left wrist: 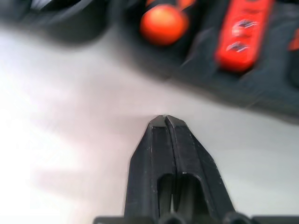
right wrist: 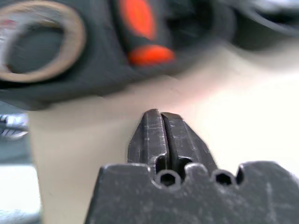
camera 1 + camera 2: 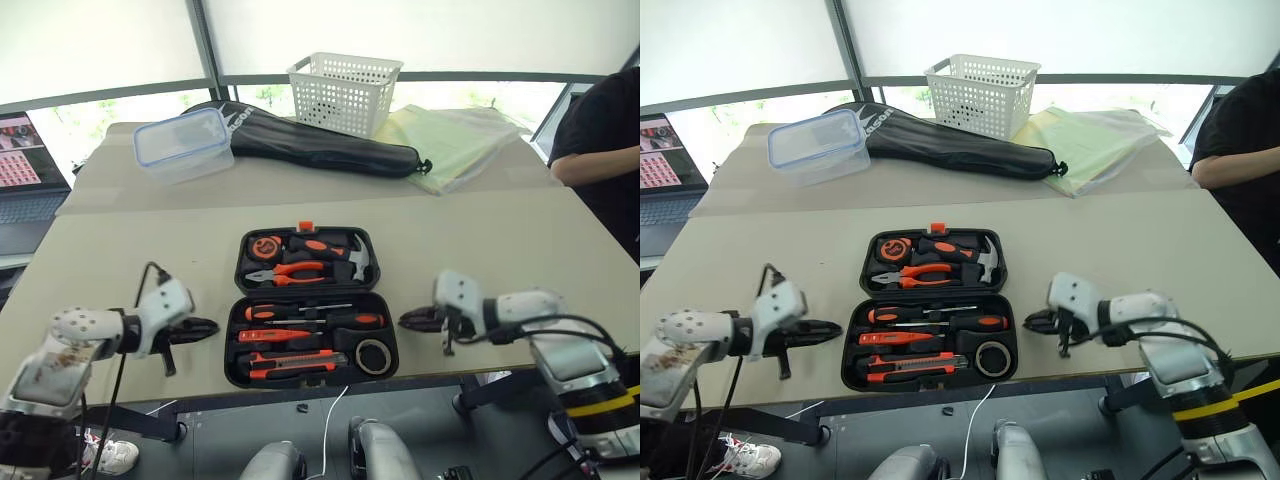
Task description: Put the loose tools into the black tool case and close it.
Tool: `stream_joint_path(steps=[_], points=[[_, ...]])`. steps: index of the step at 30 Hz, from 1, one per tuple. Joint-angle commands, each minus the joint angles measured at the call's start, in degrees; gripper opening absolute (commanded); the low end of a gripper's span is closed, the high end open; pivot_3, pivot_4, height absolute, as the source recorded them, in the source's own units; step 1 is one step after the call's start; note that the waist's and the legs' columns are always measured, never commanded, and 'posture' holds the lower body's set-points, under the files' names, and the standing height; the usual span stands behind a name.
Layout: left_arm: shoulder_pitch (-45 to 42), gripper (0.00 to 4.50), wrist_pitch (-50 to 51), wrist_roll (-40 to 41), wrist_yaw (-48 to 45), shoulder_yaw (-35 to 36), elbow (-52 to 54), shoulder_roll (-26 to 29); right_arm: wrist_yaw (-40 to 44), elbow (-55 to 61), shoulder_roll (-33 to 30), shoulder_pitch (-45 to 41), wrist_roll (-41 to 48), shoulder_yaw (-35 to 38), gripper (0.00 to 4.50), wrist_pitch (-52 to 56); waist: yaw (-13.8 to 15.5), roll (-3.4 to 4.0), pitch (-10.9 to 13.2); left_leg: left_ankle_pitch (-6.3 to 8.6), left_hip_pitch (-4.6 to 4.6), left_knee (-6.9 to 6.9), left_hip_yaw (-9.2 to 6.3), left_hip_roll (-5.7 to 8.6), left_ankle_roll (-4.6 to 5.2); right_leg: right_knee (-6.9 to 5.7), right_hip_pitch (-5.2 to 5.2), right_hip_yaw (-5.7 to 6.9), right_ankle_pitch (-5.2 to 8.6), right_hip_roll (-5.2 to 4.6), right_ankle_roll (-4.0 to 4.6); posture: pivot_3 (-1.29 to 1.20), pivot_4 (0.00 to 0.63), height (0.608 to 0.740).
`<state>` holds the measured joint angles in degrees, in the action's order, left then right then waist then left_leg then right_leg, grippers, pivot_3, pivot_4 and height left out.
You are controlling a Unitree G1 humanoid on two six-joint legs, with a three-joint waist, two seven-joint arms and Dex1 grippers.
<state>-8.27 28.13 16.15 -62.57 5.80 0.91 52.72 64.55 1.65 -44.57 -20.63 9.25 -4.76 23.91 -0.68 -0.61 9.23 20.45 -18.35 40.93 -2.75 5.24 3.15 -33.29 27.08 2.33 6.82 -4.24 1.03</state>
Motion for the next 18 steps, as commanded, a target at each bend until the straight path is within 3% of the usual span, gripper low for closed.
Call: stream_joint_path(steps=[1, 4, 7, 8, 14, 15, 17, 18], points=[[-7.9, 1.89, 14.6, 7.0, 3.8, 5.2, -2.6, -1.2, -3.7, -0.8, 1.0, -6.7, 6.0, 5.7, 1.9, 12.5, 0.0, -0.01, 0.0, 0.0, -0.03, 0.01, -0.03, 0.0, 0.0, 0.0, 0.0, 0.0, -0.01, 0.01, 0.01, 0.0, 0.15, 0.74], [-17.0, 2.8, 28.8, 11.8, 8.8, 6.1, -3.5, -5.0, -8.7, -3.8, 5.5, -14.3, 9.2, 7.4, 2.76, 22.9, 0.2, -0.03, 0.0, 0.0, -0.06, 0.05, -0.08, 0.0, 0.0, 0.0, -0.01, 0.0, -0.01, -0.02, 0.01, 0.0, 0.15, 0.74], [-22.8, 3.81, 36.4, 12.8, 12.8, 4.4, -4.4, -8.3, -13.8, -6.9, 9.5, -19.3, 8.7, 6.5, 3.83, 28.0, 0.0, -0.04, 0.0, 0.0, -0.09, 0.1, -0.09, 0.01, 0.0, -0.05, -0.02, -0.04, -0.02, -0.07, 0.02, 0.0, 0.15, 0.74], [-24.7, 3.81, 38.4, 12.7, 14.5, 4.1, -5.3, -9.5, -15.2, -8.2, 10.7, -20.7, 8.5, 6.2, 4.1, 29.2, 0.0, -0.04, 0.0, -0.01, -0.11, 0.1, -0.09, 0.02, 0.0, -0.29, 0.0, -0.04, -0.03, -0.08, 0.02, 0.0, 0.15, 0.74], [-31.6, 3.81, 38.9, 10.3, 20.4, 1.5, -12.5, -15.2, -19.4, -15.4, 15.4, -24.7, 6.5, 3.0, 4.1, 30.8, -0.2, -0.03, 0.0, -0.01, -0.14, 0.11, -0.11, 0.09, 0.0, -0.32, 0.08, 0.0, -0.02, -0.09, 0.02, 0.0, 0.15, 0.74], [-32.0, 3.4, 38.3, 10.0, 21.1, 1.6, -13.7, -16.0, -19.8, -16.5, 15.7, -24.8, 5.7, 1.9, 4.13, 29.5, -0.2, -0.03, 0.0, -0.01, -0.12, 0.12, -0.09, 0.09, -0.01, -0.34, 0.08, -0.01, -0.02, -0.08, 0.02, 0.0, 0.15, 0.74], [-32.3, 3.12, 37.3, 9.9, 22.0, 1.7, -15.3, -17.1, -20.5, -18.7, 16.5, -25.1, 4.5, 0.4, 4.13, 28.0, -0.3, -0.03, 0.0, -0.04, -0.1, 0.13, -0.08, 0.1, -0.06, -0.36, 0.08, -0.01, -0.02, -0.07, 0.02, 0.0, 0.15, 0.74], [-32.3, 2.78, 36.9, 9.8, 22.2, 1.6, -15.6, -17.3, -20.9, -19.6, 16.9, -25.2, 4.2, 0.1, 3.63, 27.7, -0.3, -0.03, 0.0, -0.05, -0.1, 0.15, -0.07, 0.1, -0.08, -0.38, 0.08, -0.02, -0.02, -0.07, 0.02, 0.0, 0.15, 0.74]])
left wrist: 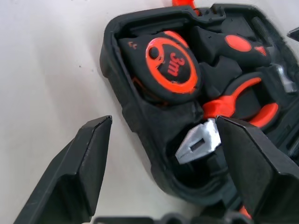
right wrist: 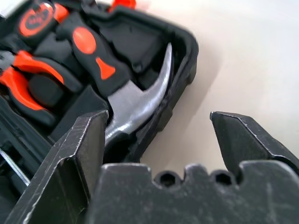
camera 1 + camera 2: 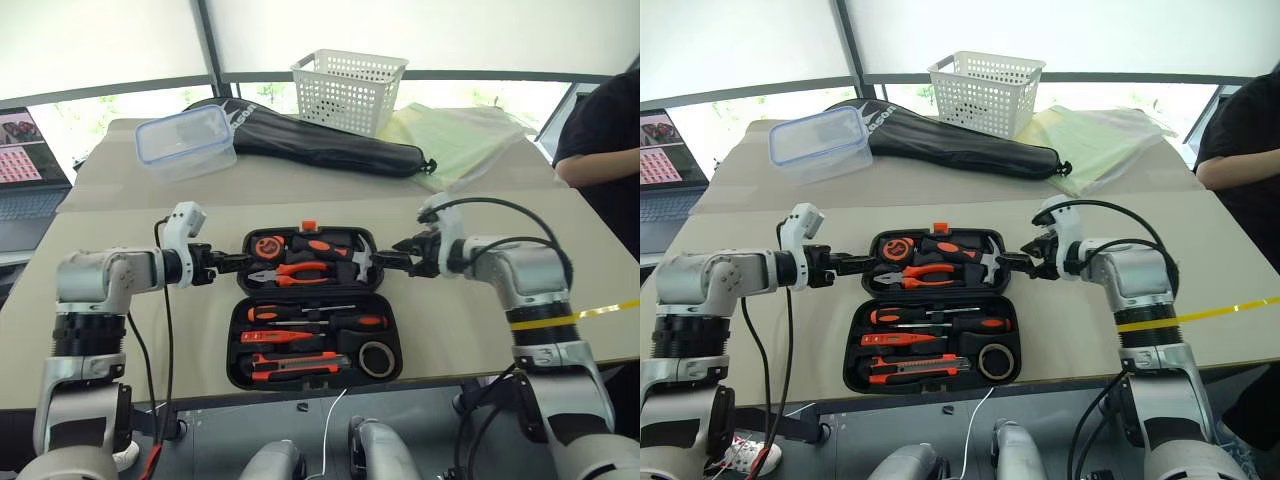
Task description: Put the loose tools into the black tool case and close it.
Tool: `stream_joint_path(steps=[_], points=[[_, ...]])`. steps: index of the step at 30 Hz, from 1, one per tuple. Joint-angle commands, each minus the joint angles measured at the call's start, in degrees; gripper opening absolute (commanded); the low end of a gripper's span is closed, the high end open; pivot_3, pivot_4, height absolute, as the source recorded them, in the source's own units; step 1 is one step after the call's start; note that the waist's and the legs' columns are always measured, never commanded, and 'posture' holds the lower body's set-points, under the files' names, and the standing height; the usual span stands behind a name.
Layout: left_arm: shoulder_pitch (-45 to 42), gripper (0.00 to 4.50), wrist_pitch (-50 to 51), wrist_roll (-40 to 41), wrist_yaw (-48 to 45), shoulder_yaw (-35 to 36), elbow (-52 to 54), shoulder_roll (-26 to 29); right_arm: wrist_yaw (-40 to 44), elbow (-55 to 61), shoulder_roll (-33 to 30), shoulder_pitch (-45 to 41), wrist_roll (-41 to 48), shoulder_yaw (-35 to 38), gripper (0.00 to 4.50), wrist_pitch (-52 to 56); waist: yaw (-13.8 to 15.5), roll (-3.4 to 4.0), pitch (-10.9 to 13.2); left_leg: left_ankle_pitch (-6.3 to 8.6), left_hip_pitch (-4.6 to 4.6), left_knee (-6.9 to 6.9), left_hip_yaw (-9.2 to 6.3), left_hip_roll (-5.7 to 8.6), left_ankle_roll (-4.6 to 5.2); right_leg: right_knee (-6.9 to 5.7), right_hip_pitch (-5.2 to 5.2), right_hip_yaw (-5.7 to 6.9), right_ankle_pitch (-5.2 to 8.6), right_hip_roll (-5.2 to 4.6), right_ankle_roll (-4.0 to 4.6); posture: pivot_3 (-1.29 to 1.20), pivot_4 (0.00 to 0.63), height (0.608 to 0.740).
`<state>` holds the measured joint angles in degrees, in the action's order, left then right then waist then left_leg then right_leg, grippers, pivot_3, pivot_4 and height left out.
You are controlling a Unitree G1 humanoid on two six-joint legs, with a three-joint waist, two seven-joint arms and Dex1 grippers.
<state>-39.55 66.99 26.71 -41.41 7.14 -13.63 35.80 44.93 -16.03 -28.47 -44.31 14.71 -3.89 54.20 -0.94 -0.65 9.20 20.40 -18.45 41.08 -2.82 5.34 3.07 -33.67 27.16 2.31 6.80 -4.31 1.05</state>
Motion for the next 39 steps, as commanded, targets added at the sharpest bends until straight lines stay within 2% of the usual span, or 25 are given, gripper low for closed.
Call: stream_joint_path(steps=[1, 2, 3, 8, 11, 17, 23, 27, 32, 34, 39], points=[[-0.9, 2.29, -2.3, -0.7, 1.2, 0.2, -1.1, -0.5, -1.5, -2.5, 0.9, -1.5, -1.8, -1.3, 3.39, -3.3, -0.2, 0.0, 0.0, -0.02, 0.01, 0.02, 0.01, 0.0, -0.03, -0.02, 0.0, -0.01, 0.0, 0.0, 0.0, 0.0, 0.15, 0.74], [-0.6, 2.22, -2.5, -0.6, 1.3, 0.2, -0.9, -0.7, -1.5, -2.7, 1.0, -1.4, -1.9, -1.5, 3.27, -3.5, -0.3, 0.0, 0.0, -0.03, 0.02, 0.03, 0.02, 0.0, -0.05, -0.03, 0.0, -0.01, 0.0, 0.01, 0.0, 0.0, 0.15, 0.74], [-0.3, 1.71, -2.7, -0.5, 1.4, 0.2, -0.6, -0.8, -1.5, -2.7, 1.2, -1.3, -1.9, -1.5, 2.82, -3.5, -0.4, 0.0, 0.0, -0.04, 0.05, 0.04, 0.02, -0.01, -0.07, -0.07, -0.01, -0.04, 0.0, 0.0, 0.0, 0.0, 0.15, 0.74], [1.0, 0.0, -2.8, 0.0, 1.9, 0.7, 0.6, -1.4, -1.8, -1.5, 2.0, -1.2, -0.8, -1.2, 1.07, -2.5, -0.1, -0.04, -0.1, -0.03, 0.17, 0.33, 0.0, 0.0, -0.08, -0.31, -0.19, -0.12, 0.0, -0.05, 0.0, 0.0, 0.15, 0.74], [1.8, 0.0, -2.9, 0.3, 2.0, 0.8, 1.8, -1.7, -2.8, -1.5, 2.9, -1.5, -0.4, -0.4, 0.08, -1.7, -0.1, -0.04, -0.1, -0.03, 0.21, 0.36, 0.0, 0.0, -0.08, -0.34, -0.21, -0.16, 0.01, -0.05, 0.0, 0.0, 0.15, 0.74], [2.4, 0.0, -4.6, 0.5, 1.5, 1.1, 3.3, -2.3, -4.7, -2.4, 4.5, -3.9, 1.1, 2.6, 0.03, 1.2, 0.0, -0.04, -0.1, -0.03, 0.21, 0.35, -0.01, 0.0, -0.08, -0.36, -0.2, -0.17, 0.0, -0.04, 0.0, 0.0, 0.15, 0.74], [1.2, 0.0, -13.8, 1.0, -0.1, 2.7, 6.9, -3.7, -6.7, -1.6, 5.7, -4.4, 0.5, 4.5, 0.03, -3.7, 0.2, -0.05, -0.1, -0.04, 0.06, 0.37, -0.05, 0.0, -0.08, -0.35, -0.12, -0.12, 0.0, -0.05, 0.0, 0.0, 0.15, 0.74], [2.0, 0.0, -28.5, -4.0, -1.6, -0.1, 9.9, -3.0, -10.2, 0.5, 6.9, -4.0, -0.8, 6.2, 0.03, -11.5, 0.1, -0.05, -0.1, -0.04, -0.1, 0.38, -0.04, 0.02, -0.08, -0.35, 0.05, -0.11, 0.0, -0.05, 0.01, 0.0, 0.15, 0.74], [5.5, 0.0, -43.3, -10.8, 0.9, -2.4, 13.0, -3.3, -13.5, 5.9, 7.6, 0.1, -2.8, 6.8, 0.03, -23.0, 0.0, -0.04, -0.1, -0.04, -0.54, 0.31, 0.0, 0.03, -0.09, -0.35, 0.65, -0.07, -0.01, -0.04, 0.02, 0.0, 0.15, 0.74], [8.1, 0.0, -47.5, -13.1, 2.0, -3.1, 14.2, -3.6, -14.0, 7.6, 6.9, 3.5, -5.7, 5.2, 0.03, -29.9, -0.1, -0.04, -0.1, -0.04, -0.82, 0.36, 0.02, 0.1, -0.08, -0.38, 1.0, -0.03, -0.01, -0.04, 0.03, 0.0, 0.15, 0.74], [16.3, 0.0, -63.6, -23.5, 9.2, -5.3, 13.9, -4.2, -19.2, 7.1, 6.6, 14.3, -13.3, 3.1, 0.03, -49.4, -0.1, -0.03, -0.1, -0.04, -0.75, 0.32, 0.04, 0.21, -0.08, -0.36, 0.98, 0.2, -0.01, -0.02, 0.02, 0.0, 0.15, 0.74]])
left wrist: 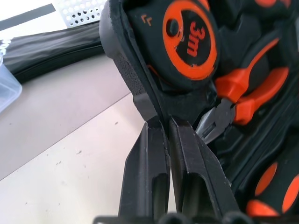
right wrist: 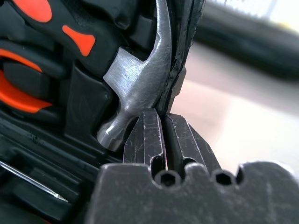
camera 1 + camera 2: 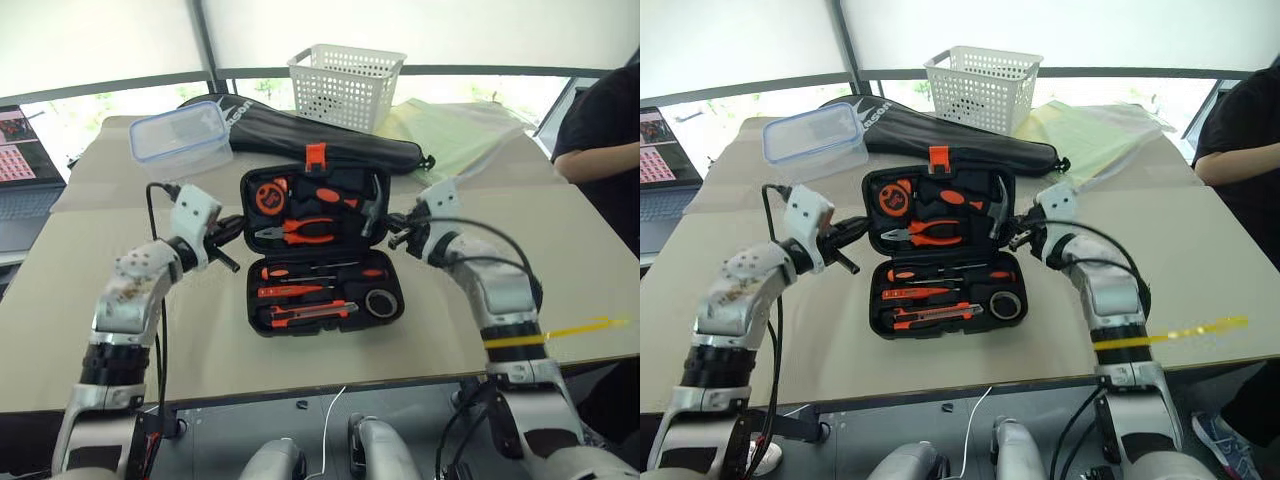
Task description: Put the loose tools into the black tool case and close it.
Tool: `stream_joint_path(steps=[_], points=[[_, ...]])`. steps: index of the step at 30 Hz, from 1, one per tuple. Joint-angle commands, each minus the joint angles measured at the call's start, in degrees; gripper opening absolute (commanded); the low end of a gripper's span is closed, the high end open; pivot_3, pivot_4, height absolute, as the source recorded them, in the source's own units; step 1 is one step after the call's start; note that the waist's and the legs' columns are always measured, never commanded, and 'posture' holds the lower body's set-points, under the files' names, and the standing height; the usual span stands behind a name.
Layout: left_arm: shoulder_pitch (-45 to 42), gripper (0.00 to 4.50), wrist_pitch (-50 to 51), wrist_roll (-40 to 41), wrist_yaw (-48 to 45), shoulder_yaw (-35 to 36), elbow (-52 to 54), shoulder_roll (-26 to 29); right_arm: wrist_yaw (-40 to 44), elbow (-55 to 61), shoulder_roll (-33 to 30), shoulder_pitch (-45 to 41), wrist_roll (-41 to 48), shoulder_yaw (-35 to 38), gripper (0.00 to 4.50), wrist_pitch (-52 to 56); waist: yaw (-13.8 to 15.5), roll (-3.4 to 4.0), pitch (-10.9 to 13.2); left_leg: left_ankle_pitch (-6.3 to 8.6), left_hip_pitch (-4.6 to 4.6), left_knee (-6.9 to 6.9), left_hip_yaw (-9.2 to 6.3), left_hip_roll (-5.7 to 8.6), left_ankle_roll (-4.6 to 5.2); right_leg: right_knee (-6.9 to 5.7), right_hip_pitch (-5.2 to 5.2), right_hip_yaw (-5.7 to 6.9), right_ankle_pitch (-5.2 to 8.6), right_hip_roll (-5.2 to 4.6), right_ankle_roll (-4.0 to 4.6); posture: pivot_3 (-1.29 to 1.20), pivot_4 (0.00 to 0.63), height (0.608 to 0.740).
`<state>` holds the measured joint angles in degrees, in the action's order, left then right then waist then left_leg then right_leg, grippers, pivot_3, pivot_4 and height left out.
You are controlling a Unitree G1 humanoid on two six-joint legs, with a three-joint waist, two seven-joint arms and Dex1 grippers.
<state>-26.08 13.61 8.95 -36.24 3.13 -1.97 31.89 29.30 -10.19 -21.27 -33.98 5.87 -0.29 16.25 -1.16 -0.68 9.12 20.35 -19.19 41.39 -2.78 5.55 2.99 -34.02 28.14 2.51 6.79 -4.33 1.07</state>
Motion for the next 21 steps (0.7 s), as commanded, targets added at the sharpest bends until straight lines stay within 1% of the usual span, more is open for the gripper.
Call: stream_joint_path(steps=[1, 4, 6, 8, 9, 10, 11, 12, 13, 14, 15, 16, 17, 19, 20, 21], points=[[4.1, 0.0, -13.7, -7.9, 5.9, -1.4, 1.7, -0.3, -4.6, 0.6, -0.5, 5.9, -5.5, -0.7, 0.03, -15.0, 0.3, 0.01, 0.0, 0.0, 0.03, -0.01, 0.02, 0.01, 0.0, 0.01, -0.03, -0.01, 0.0, 0.0, 0.0, 0.0, 0.15, 0.74], [7.6, 0.0, -17.7, -9.9, 9.9, -0.2, 0.6, -1.0, -6.4, -1.3, -0.7, 9.9, -7.5, -1.2, 0.03, -23.6, 0.5, 0.0, 0.0, 0.0, 0.35, -0.02, 0.06, 0.01, -0.02, 0.06, -0.35, -0.14, 0.01, 0.01, 0.0, 0.0, 0.15, 0.74], [10.1, 0.0, -18.6, -9.9, 10.9, 0.4, 1.5, -1.1, -6.8, -2.3, -1.2, 12.2, -8.3, -1.1, 0.03, -27.5, 0.4, 0.0, 0.0, -0.01, 0.85, -0.14, 0.08, -0.04, -0.03, 0.18, -0.88, -0.3, 0.03, 0.01, -0.02, 0.0, 0.15, 0.74], [13.5, 0.0, -17.4, -8.3, 10.2, 1.2, 4.7, -1.3, -5.8, -1.8, -2.1, 15.1, -7.8, -0.5, 0.03, -29.7, 0.5, 0.0, 0.0, 0.01, 1.32, -0.49, 0.05, -0.13, -0.02, 0.43, -1.35, -0.46, 0.05, 0.02, -0.05, 0.0, 0.15, 0.74], [15.0, 0.35, -16.3, -7.1, 9.7, 1.8, 6.6, -1.3, -4.9, -0.9, -2.9, 16.6, -7.5, -0.3, 0.0, -30.4, 0.5, 0.0, 0.0, 0.02, 1.54, -0.59, 0.02, -0.17, 0.01, 0.43, -1.52, -0.56, 0.09, 0.05, -0.07, 0.0, 0.15, 0.74], [16.9, 0.7, -15.0, -6.1, 9.1, 2.6, 9.3, -0.8, -3.9, 1.1, -4.2, 18.5, -6.7, 0.5, 0.38, -30.8, 0.5, 0.0, 0.0, 0.03, 1.65, -0.63, -0.02, -0.21, 0.02, 0.43, -1.62, -0.57, 0.13, 0.07, -0.07, 0.0, 0.15, 0.74], [18.5, 0.84, -13.1, -5.0, 8.2, 3.8, 12.1, 0.2, -2.7, 4.1, -5.8, 20.4, -5.8, 1.5, 0.76, -30.3, 0.6, 0.0, 0.0, 0.03, 1.65, -0.63, -0.01, -0.22, 0.03, 0.43, -1.63, -0.56, 0.14, 0.1, -0.06, 0.0, 0.15, 0.74], [20.6, 1.22, -5.8, 0.4, 6.2, 7.1, 17.2, 2.2, 0.3, 9.9, -8.8, 22.8, -2.7, 3.8, 0.92, -27.2, 0.7, 0.0, 0.0, 0.03, 1.64, -0.62, -0.02, -0.23, 0.05, 0.43, -1.63, -0.56, 0.14, 0.11, -0.06, 0.0, 0.15, 0.74], [22.4, 1.56, 1.3, 6.0, 4.1, 10.5, 21.5, 4.3, 3.3, 15.1, -11.7, 24.9, 0.9, 5.9, 1.2, -23.8, 0.9, -0.01, 0.0, 0.05, 1.58, -0.64, -0.06, -0.25, 0.08, 0.4, -1.6, -0.55, 0.15, 0.11, -0.08, 0.0, 0.15, 0.74], [23.6, 1.94, 6.4, 10.1, 2.9, 12.8, 24.4, 5.8, 5.2, 18.6, -13.8, 26.3, 3.4, 7.1, 1.58, -21.2, 0.9, 0.0, 0.0, 0.09, 1.42, -0.61, -0.06, -0.28, 0.16, 0.21, -1.45, -0.53, 0.19, 0.12, -0.12, 0.0, 0.15, 0.74], [25.6, 2.31, 11.3, 14.8, 0.2, 15.9, 26.5, 8.5, 9.4, 22.8, -17.2, 29.0, 8.2, 8.3, 1.94, -16.8, 0.8, 0.0, 0.0, 0.12, 1.15, -0.52, -0.03, -0.27, 0.2, 0.11, -1.17, -0.54, 0.2, 0.13, -0.13, 0.0, 0.15, 0.74], [27.3, 2.65, 14.6, 18.2, -3.2, 18.7, 26.8, 11.6, 14.5, 26.3, -20.9, 32.4, 12.9, 9.1, 1.97, -13.0, 0.8, 0.0, 0.0, 0.12, 0.95, -0.45, 0.03, -0.24, 0.22, 0.11, -0.98, -0.53, 0.19, 0.13, -0.14, 0.0, 0.15, 0.74], [28.4, 2.65, 16.5, 20.1, -6.3, 20.8, 26.2, 14.2, 18.9, 29.1, -23.9, 35.2, 16.4, 9.8, 1.97, -10.1, 0.7, 0.01, 0.0, 0.12, 0.93, -0.37, 0.04, -0.21, 0.22, 0.12, -0.98, -0.42, 0.19, 0.14, -0.15, 0.0, 0.15, 0.74], [27.7, 2.65, 17.6, 20.5, -11.4, 20.7, 21.1, 19.0, 26.2, 33.0, -29.3, 39.9, 22.2, 10.5, 1.97, -5.3, 0.6, 0.01, 0.0, 0.13, 1.11, -0.57, -0.02, -0.28, 0.21, 0.34, -1.17, -0.41, 0.3, 0.14, -0.14, 0.0, 0.15, 0.74], [24.8, 2.65, 14.6, 17.3, -12.0, 18.0, 16.2, 20.5, 28.6, 33.8, -31.1, 40.9, 23.1, 9.8, 1.97, -4.3, 0.6, 0.03, 0.0, 0.14, 1.41, -0.64, -0.11, -0.36, 0.21, 0.54, -1.5, -0.36, 0.37, 0.2, -0.12, 0.0, 0.15, 0.74], [21.4, 2.65, 12.8, 14.6, -12.3, 15.0, 11.8, 21.3, 30.0, 34.0, -32.2, 41.1, 23.5, 9.0, 1.97, -3.3, 0.7, 0.07, 0.1, 0.23, 1.7, -0.7, -0.12, -0.44, 0.23, 0.71, -1.82, -0.27, 0.6, 0.31, -0.45, 0.0, 0.15, 0.74]])
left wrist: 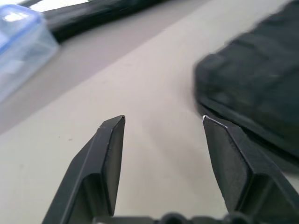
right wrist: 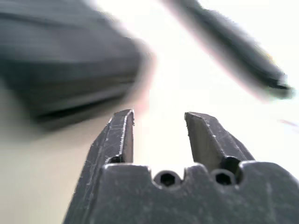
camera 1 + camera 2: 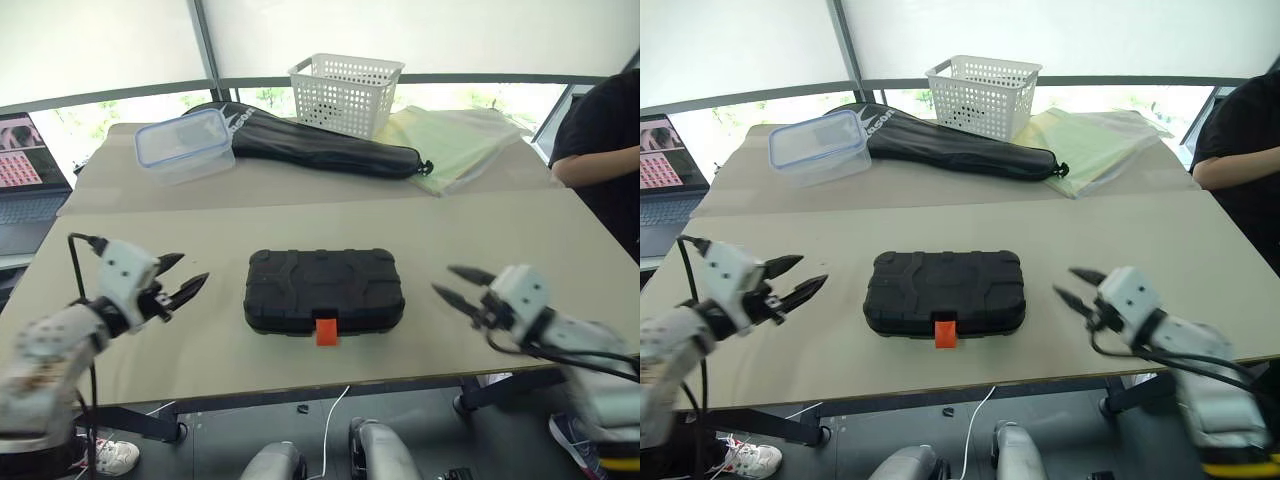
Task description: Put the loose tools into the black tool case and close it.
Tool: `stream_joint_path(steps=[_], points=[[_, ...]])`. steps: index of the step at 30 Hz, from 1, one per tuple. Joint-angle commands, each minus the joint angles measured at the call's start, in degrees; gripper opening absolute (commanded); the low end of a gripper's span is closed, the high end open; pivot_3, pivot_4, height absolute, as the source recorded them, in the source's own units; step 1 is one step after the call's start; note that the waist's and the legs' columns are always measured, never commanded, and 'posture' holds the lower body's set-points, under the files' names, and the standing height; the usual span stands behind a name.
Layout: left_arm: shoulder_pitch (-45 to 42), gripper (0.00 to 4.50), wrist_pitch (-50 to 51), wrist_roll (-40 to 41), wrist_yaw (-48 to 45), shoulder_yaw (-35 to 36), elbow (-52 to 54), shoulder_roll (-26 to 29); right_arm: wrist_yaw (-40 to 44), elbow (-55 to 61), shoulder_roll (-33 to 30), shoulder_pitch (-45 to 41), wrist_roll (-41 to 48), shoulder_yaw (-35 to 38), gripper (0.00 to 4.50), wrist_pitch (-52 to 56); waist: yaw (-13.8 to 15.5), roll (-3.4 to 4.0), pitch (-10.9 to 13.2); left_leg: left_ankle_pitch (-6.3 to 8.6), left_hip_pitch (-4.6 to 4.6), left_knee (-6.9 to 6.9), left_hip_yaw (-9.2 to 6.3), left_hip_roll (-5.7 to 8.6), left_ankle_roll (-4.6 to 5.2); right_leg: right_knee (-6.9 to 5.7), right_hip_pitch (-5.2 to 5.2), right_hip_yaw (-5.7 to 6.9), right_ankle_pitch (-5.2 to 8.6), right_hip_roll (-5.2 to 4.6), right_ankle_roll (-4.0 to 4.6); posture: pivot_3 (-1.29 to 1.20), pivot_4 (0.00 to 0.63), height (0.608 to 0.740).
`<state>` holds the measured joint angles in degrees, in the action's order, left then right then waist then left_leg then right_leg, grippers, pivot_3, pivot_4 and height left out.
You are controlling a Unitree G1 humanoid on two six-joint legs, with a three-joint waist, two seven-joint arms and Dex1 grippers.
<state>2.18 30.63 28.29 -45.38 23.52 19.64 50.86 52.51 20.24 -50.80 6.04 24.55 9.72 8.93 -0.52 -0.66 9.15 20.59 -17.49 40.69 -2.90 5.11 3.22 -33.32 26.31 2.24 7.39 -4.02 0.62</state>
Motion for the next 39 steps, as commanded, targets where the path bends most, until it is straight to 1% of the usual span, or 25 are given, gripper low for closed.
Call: stream_joint_path(steps=[1, 3, 4, 5, 6, 7, 8, 10, 11, 13, 15, 16, 19, 21, 24, 27, 32, 34, 35, 36, 39], points=[[-11.6, 2.71, -7.4, -8.2, -3.2, -9.1, -15.0, 2.3, 8.0, 3.5, -2.9, 0.5, 4.8, -2.2, 1.7, 4.4, 0.3, 0.03, 0.0, 0.22, 0.18, -0.02, 0.02, -0.06, 0.12, 0.13, -0.25, 0.0, 0.07, 0.03, -0.11, 0.0, 0.15, 0.74], [-20.6, 2.17, -12.3, -13.1, -3.6, -15.0, -24.2, 0.7, 9.7, 3.3, -2.9, -1.3, 3.9, -4.8, 1.28, 4.7, 1.2, -0.13, 0.1, 0.36, 0.19, 0.02, 0.05, 0.03, 0.57, 0.14, -0.37, 0.07, 0.06, 0.01, -0.18, 0.0, 0.15, 0.74], [-25.2, 1.98, -15.3, -15.5, -4.8, -18.3, -29.1, -0.6, 10.5, 3.2, -2.8, -2.5, 2.9, -6.6, 0.93, 4.5, 1.3, -0.2, 0.1, 0.3, 0.18, 0.06, 0.07, 0.04, 0.58, 0.13, -0.38, 0.09, 0.0, 0.07, -0.23, 0.0, 0.15, 0.74], [-29.7, 1.62, -18.6, -18.2, -5.5, -21.5, -33.9, -2.5, 11.2, 3.1, -2.6, -4.0, 1.6, -8.9, 0.64, 4.4, 1.4, -0.2, 0.1, 0.1, 0.19, 0.12, 0.07, 0.04, 0.23, 0.09, -0.39, 0.06, -0.03, 0.04, -0.2, 0.0, 0.15, 0.74], [-33.5, 1.27, -20.9, -20.5, -5.9, -24.2, -38.4, -4.2, 11.9, 2.8, -2.3, -5.3, 0.3, -10.9, 0.27, 4.1, 1.7, -0.22, 0.1, 0.04, 0.18, 0.12, 0.09, 0.04, 0.1, 0.1, -0.36, 0.03, -0.06, -0.1, -0.16, 0.0, 0.15, 0.74], [-37.3, 0.92, -23.5, -22.3, -6.3, -26.4, -42.9, -6.5, 12.7, 2.2, -1.9, -6.7, -1.3, -13.1, 0.0, 3.4, 2.0, -0.27, 0.1, 0.02, 0.16, 0.14, 0.07, 0.12, 0.08, 0.1, -0.35, 0.08, -0.16, -0.17, 0.01, 0.0, 0.15, 0.74], [-40.4, 0.6, -26.0, -23.8, -6.4, -27.9, -47.2, -8.5, 13.3, 1.6, -1.5, -7.9, -2.5, -14.9, 0.0, 3.0, 2.0, -0.33, 0.1, 0.01, 0.0, 0.19, 0.09, 0.17, 0.07, 0.14, -0.18, 0.18, -0.32, -0.12, 0.24, 0.0, 0.15, 0.74], [-45.5, 0.13, -30.6, -26.0, -7.5, -30.5, -54.7, -12.1, 14.1, -0.3, 0.0, -10.9, -4.6, -18.1, 0.0, 2.4, 1.9, -0.38, 0.0, 0.0, -0.1, 0.31, 0.09, 0.2, 0.06, 0.07, -0.05, 0.11, -0.39, -0.28, 0.28, 0.0, 0.15, 0.74], [-47.0, 0.13, -32.6, -26.7, -8.0, -31.1, -57.5, -13.1, 14.3, -1.0, 0.6, -11.9, -5.2, -19.0, 0.0, 2.2, 1.7, -0.41, 0.0, 0.01, -0.12, 0.34, 0.08, 0.2, 0.06, 0.09, -0.02, 0.15, -0.39, -0.25, 0.27, 0.0, 0.15, 0.74], [-50.0, 0.13, -36.9, -29.2, -8.2, -33.3, -63.0, -15.5, 14.2, -3.5, 2.3, -14.8, -7.4, -21.2, 0.0, 1.9, 1.1, -0.41, 0.0, 0.01, -0.51, 0.31, 0.05, 0.26, 0.07, 0.12, 0.29, 0.3, -0.43, -0.23, 0.22, 0.0, 0.15, 0.74], [-52.2, 0.13, -40.7, -31.9, -9.3, -36.1, -66.3, -17.5, 13.9, -6.7, 4.2, -18.2, -9.9, -23.4, 0.0, 1.5, 0.4, -0.43, 0.0, 0.01, -0.85, 0.4, 0.08, 0.37, 0.08, 0.11, 0.68, 0.44, -0.45, -0.29, 0.22, 0.0, 0.15, 0.74], [-52.8, 0.13, -42.8, -32.8, -10.1, -37.0, -67.0, -18.3, 12.6, -8.9, 5.4, -20.3, -12.1, -24.2, 0.0, 1.0, 0.3, -0.43, 0.0, 0.01, -0.95, 0.47, 0.09, 0.38, 0.08, 0.11, 0.72, 0.48, -0.45, -0.34, 0.22, 0.0, 0.15, 0.74], [-52.6, 0.13, -47.0, -31.5, -16.2, -37.4, -66.2, -18.9, 8.1, -14.4, 7.8, -24.7, -17.1, -24.6, 0.0, 0.5, 0.0, -0.44, 0.0, 0.01, -1.02, 0.55, 0.05, 0.36, 0.08, 0.13, 0.73, 0.44, -0.49, -0.41, 0.26, 0.0, 0.15, 0.74], [-50.8, 0.13, -47.6, -29.6, -22.4, -37.7, -62.6, -17.6, 5.4, -18.3, 8.8, -27.4, -19.1, -23.3, 0.0, -0.4, 0.1, -0.44, 0.0, 0.01, -1.01, 0.64, 0.03, 0.36, 0.08, 0.18, 0.75, 0.34, -0.52, -0.42, 0.29, 0.0, 0.15, 0.74], [-47.3, 0.13, -43.8, -25.6, -29.4, -36.9, -54.1, -15.7, 1.8, -23.7, 9.6, -30.8, -20.4, -20.7, 0.0, -1.3, 0.0, -0.43, 0.0, 0.01, -0.96, 0.68, 0.06, 0.28, 0.08, 0.12, 0.73, 0.15, -0.59, -0.41, 0.38, 0.0, 0.15, 0.74], [-45.3, 0.13, -39.8, -23.2, -29.4, -34.6, -46.5, -14.3, 4.2, -24.4, 7.7, -30.4, -19.0, -19.0, 0.0, -2.8, 0.5, -0.43, 0.0, 0.01, -0.95, 0.73, 0.07, 0.27, 0.08, 0.03, 0.73, 0.11, -0.6, -0.39, 0.39, 0.0, 0.15, 0.74], [-48.2, 0.13, -24.7, -16.7, -28.3, -30.1, -39.5, -14.3, 7.1, -20.7, 5.0, -27.5, -15.6, -14.9, 0.0, -1.6, 1.1, -0.43, 0.0, 0.01, -1.08, 0.8, 0.02, 0.25, 0.09, -0.03, 0.86, 0.15, -0.6, -0.3, 0.39, 0.0, 0.15, 0.74], [-50.5, 0.13, -16.6, -13.3, -29.2, -29.7, -35.5, -14.6, 10.0, -15.9, 2.9, -25.8, -11.4, -12.0, 0.0, 1.5, 1.2, -0.42, 0.1, 0.01, -1.18, 0.91, 0.0, 0.25, 0.09, 0.0, 0.86, 0.19, -0.6, -0.31, 0.39, 0.0, 0.15, 0.74], [-50.8, 0.13, -13.8, -12.4, -30.3, -30.8, -32.6, -15.0, 10.8, -12.6, 2.3, -25.2, -7.4, -10.1, 0.0, 5.2, 1.1, -0.42, 0.1, 0.02, -1.24, 0.96, -0.01, 0.26, 0.1, 0.0, 0.88, 0.21, -0.61, -0.31, 0.37, 0.0, 0.15, 0.74], [-50.9, 0.13, -11.9, -11.9, -31.0, -31.7, -30.5, -15.1, 11.2, -10.3, 2.0, -24.9, -4.6, -8.9, 0.0, 8.0, 1.1, -0.41, 0.1, 0.02, -1.27, 1.03, -0.01, 0.26, 0.11, 0.0, 0.88, 0.19, -0.64, -0.32, 0.33, 0.0, 0.15, 0.74], [-48.5, 0.13, -15.8, -16.3, -32.1, -37.0, -28.1, -15.7, 11.7, -4.1, 1.8, -23.4, -0.7, -8.8, 0.0, 12.9, 0.9, -0.4, 0.0, 0.03, -1.22, 1.06, 0.0, 0.26, 0.12, 0.0, 0.82, 0.13, -0.66, -0.34, 0.3, 0.0, 0.15, 0.74]])
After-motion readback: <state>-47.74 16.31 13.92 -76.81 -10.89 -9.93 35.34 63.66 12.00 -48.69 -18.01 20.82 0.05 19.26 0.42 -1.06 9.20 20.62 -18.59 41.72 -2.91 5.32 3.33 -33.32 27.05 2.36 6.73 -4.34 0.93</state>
